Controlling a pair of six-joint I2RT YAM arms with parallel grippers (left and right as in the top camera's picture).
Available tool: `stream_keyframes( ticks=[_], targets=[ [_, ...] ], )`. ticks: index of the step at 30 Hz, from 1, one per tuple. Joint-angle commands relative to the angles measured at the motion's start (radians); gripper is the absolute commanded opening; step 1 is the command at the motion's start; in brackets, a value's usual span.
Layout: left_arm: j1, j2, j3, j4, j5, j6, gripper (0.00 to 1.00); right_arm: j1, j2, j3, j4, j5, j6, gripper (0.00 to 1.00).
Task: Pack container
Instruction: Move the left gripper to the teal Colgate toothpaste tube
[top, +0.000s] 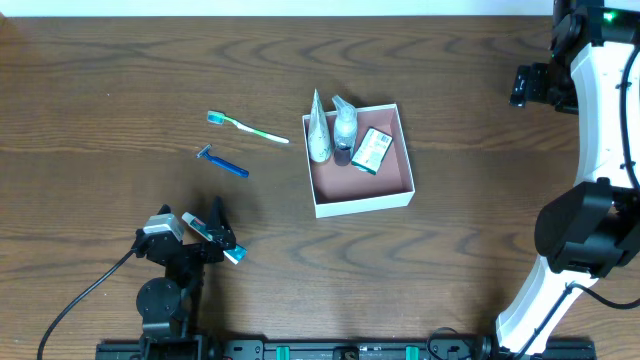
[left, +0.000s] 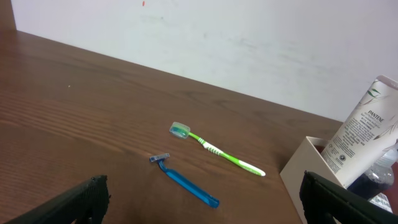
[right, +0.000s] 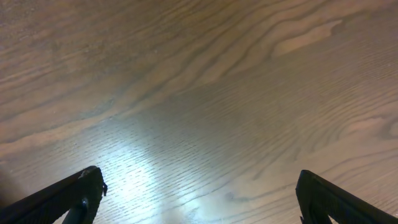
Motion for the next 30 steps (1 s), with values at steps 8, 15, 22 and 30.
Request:
stream_keyframes(
  ticks=[8,15,22,30],
  targets=[
    [0.000,-0.005,-0.002,-0.050,0.027,-0.134,0.98,0.007,-0.005,0.020,-0.003,0.002,0.018,0.99],
    [0.002,0.079,0.199,-0.280,0.058,-0.122,0.98,0.007,-0.005,0.020,-0.003,0.002,0.018,0.99],
    [0.002,0.387,0.494,-0.541,0.009,-0.122,0.98,0.007,-0.005,0.020,-0.003,0.002,0.018,0.99],
    [0.001,0.785,0.809,-0.753,0.103,-0.123,0.98,0.007,-0.005,0.020,-0.003,0.002,0.018,0.99]
  ],
)
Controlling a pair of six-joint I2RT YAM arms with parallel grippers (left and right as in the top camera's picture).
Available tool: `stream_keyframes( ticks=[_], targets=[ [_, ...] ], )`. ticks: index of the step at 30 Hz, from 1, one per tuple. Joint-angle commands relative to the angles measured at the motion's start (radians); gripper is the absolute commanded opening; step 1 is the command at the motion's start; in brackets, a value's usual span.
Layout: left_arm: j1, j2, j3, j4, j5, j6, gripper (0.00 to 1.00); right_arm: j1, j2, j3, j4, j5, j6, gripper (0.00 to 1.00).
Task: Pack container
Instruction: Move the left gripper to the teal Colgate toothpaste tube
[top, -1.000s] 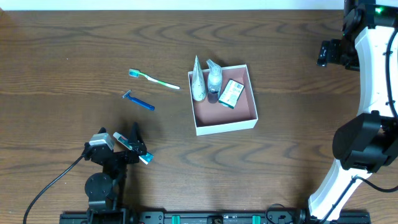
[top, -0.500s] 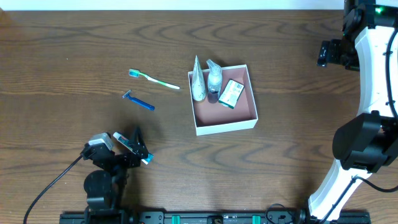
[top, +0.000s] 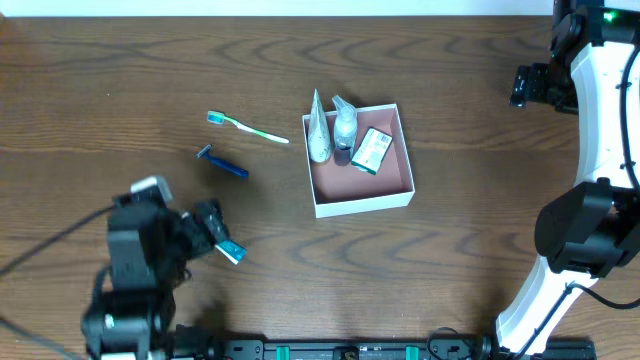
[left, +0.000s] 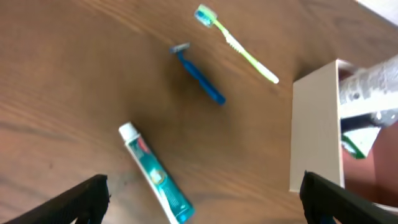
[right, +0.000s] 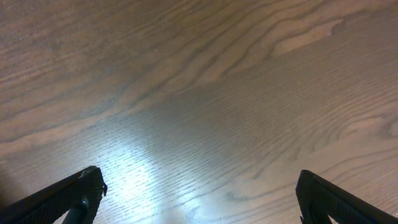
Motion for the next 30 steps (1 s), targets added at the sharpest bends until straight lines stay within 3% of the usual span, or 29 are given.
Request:
stream_keyframes(
  ticks=[1,9,10,21,30],
  targets=[
    [0.001,0.112,0.068,-0.011,0.115,-0.006,0.98,0.007,-0.005,0.019,-0.001,0.003,0.018,0.99],
    [0.002,0.307,0.068,-0.003,0.183,-0.006,0.99,0.007,-0.005,0.019,-0.001,0.003,0.018,0.99],
    [0.003,0.330,0.068,-0.001,0.181,-0.013,0.91,0.007,-0.005,0.019,-0.001,0.003,0.018,0.99],
    [0.005,0.574,0.068,0.006,-0.024,-0.515,0.89,0.007,-0.005,0.019,-0.001,0.003,0.018,0.99],
    [0.005,0.672,0.052,0.040,-0.058,-0.722,0.88,0.007,-0.005,0.019,-0.001,0.003,0.018,0.99]
  ],
)
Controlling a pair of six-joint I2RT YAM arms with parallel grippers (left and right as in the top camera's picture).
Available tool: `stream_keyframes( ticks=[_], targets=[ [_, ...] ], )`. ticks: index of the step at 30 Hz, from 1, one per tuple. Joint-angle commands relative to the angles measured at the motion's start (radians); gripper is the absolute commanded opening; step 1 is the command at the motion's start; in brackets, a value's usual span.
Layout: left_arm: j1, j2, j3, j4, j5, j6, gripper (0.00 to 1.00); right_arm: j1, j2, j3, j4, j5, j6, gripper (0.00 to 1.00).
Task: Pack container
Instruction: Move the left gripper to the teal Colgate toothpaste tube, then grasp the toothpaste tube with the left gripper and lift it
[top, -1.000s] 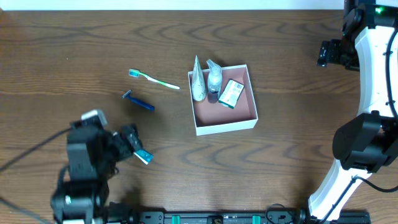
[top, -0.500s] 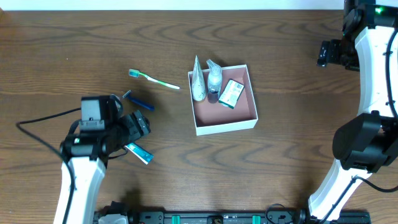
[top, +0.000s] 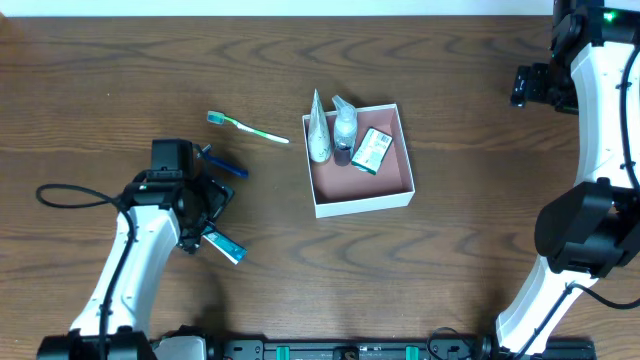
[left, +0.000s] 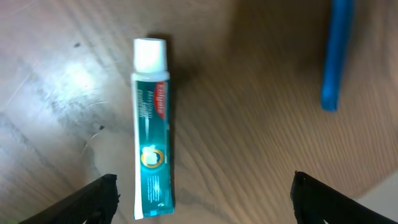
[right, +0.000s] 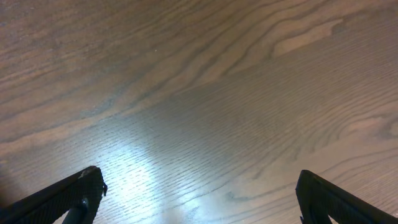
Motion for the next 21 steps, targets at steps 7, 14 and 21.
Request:
stream_keyframes(
  ticks=[7,14,21],
  targets=[
    [0.004,0.084,-0.005,-0.045,-0.051,-0.139,0.88,0.007,-0.005,0.019,-0.001,0.003,0.018,0.99],
    [0.004,0.161,-0.007,-0.071,-0.052,-0.026,0.88,0.007,-0.005,0.019,-0.001,0.003,0.018,0.99],
    [0.004,0.218,-0.007,-0.049,-0.090,0.093,0.86,0.007,-0.005,0.019,-0.001,0.003,0.018,0.99]
  ],
)
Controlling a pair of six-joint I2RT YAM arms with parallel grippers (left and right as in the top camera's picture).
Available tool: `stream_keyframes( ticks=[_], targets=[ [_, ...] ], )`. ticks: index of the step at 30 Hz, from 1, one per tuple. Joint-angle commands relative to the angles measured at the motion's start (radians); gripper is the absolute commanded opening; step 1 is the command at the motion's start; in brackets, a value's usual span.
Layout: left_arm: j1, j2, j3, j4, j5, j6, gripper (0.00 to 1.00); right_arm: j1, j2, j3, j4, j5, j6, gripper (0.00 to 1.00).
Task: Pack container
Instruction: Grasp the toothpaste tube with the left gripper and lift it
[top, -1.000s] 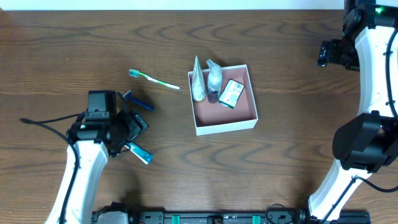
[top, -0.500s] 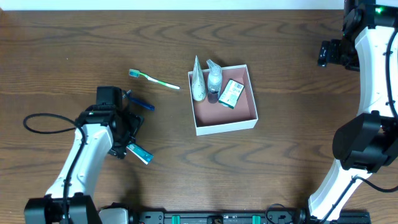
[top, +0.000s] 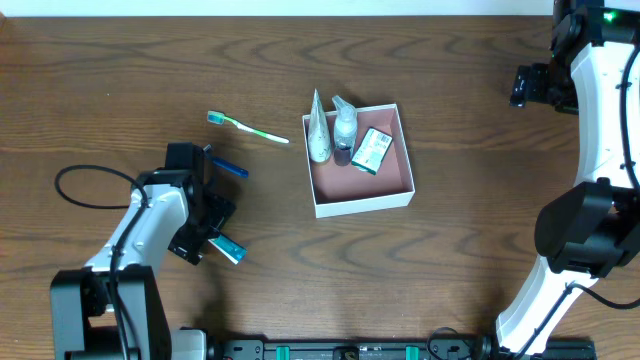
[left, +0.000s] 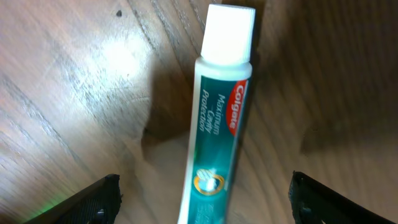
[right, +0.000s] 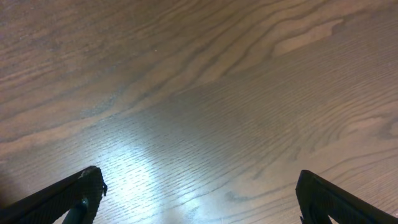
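Note:
A teal toothpaste tube (left: 217, 130) with a white cap lies flat on the wooden table; its end shows in the overhead view too, toothpaste tube (top: 231, 251). My left gripper (top: 204, 228) is low over it, open, one finger (left: 87, 202) on each side of the tube. The white container (top: 402, 199) with a pink floor holds two tubes or bottles and a green box. A green toothbrush (top: 247, 127) and a blue razor (top: 229, 166) lie to its left. My right gripper (right: 199, 199) is open over bare wood at the far right.
My right arm (top: 600, 90) rises along the table's right edge. A black cable (top: 85, 178) loops on the table left of my left arm.
My left gripper has come lower and closer over the toothpaste, which now fills the left wrist view between the open fingers. The razor has left that view. The right arm is unchanged.
My left gripper first sat near the front edge, looking level at the toothbrush and razor. Then it was raised and tilted down, with the toothpaste in sight. Then it stood above the tube, and now it straddles the tube close up.

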Motion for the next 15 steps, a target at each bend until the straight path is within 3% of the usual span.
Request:
stream_keyframes(
  ticks=[1,8,15],
  targets=[
    [0.004,0.032,-0.005,0.002,-0.056,0.068,0.84,0.007,-0.005,0.019,-0.001,0.003,0.018,0.99],
    [0.004,0.089,-0.005,0.032,-0.058,0.075,0.56,0.007,-0.005,0.019,-0.001,0.003,0.018,0.99],
    [0.004,0.132,-0.005,0.059,-0.057,0.088,0.39,0.007,-0.005,0.019,-0.001,0.003,0.018,0.99]
  ],
)
